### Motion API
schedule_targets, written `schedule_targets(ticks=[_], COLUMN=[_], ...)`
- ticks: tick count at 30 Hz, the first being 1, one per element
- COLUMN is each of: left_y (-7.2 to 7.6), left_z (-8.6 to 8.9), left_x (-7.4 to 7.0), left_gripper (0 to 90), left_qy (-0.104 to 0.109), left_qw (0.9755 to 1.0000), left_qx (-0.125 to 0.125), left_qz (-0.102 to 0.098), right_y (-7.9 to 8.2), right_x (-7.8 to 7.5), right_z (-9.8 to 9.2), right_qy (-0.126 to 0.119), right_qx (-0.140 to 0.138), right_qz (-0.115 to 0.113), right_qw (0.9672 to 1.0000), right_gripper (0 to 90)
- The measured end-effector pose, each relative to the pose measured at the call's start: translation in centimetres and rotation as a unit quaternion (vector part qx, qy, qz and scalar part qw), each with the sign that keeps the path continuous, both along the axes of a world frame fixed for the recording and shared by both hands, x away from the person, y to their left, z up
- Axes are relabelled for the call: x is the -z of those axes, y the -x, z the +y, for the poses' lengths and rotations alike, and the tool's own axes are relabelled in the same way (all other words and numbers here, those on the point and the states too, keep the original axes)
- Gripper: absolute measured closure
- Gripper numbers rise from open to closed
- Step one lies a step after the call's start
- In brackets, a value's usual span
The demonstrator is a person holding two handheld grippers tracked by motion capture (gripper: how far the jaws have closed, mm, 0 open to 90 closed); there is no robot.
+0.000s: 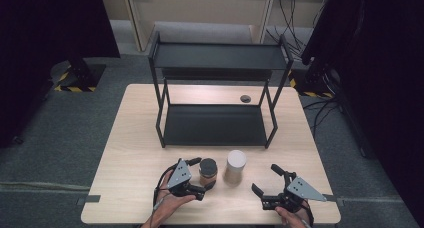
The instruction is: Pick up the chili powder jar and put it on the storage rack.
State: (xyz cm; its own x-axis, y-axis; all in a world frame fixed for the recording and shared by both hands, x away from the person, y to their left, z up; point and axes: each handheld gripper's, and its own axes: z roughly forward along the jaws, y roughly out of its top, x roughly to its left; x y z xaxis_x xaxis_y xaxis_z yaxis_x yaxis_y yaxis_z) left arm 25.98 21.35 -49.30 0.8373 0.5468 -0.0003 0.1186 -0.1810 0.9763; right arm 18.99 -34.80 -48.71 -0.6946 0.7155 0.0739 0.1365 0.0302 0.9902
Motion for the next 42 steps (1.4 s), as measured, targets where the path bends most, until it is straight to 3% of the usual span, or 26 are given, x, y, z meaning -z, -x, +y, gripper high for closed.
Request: schedule_targets(ticks=[8, 14, 26, 42], left_y=[-0.3, -0.6, -0.1, 0.2], left_z=[-0.6, -0.9, -0.8, 0.4], left_x=[-0.2, -0.2, -0.4, -3.9], left_gripper=[18.4, 31.9, 32.2, 32.3], left_qy=[-0.017, -0.024, -0.017, -0.008], left_qw=[0.9997, 0.9995, 0.9998, 0.9997], left_qx=[-0.002, -0.003, -0.010, -0.024], left_qz=[0.017, 0.020, 0.011, 0.001], right_y=[0.0, 0.0, 0.0, -0.1], right_x=[0.0, 0.0, 0.0, 0.0], right_z=[0.0, -0.1, -0.1, 0.0], right_qy=[-0.001, -0.002, -0.003, -0.003], right_qx=[-0.001, -0.001, -0.001, -0.002], right_qz=[0.000, 0.001, 0.001, 0.003], right_qw=[1.0000, 1.0000, 1.0000, 1.0000], right_gripper=[0.4, 0.4, 0.4, 0.4])
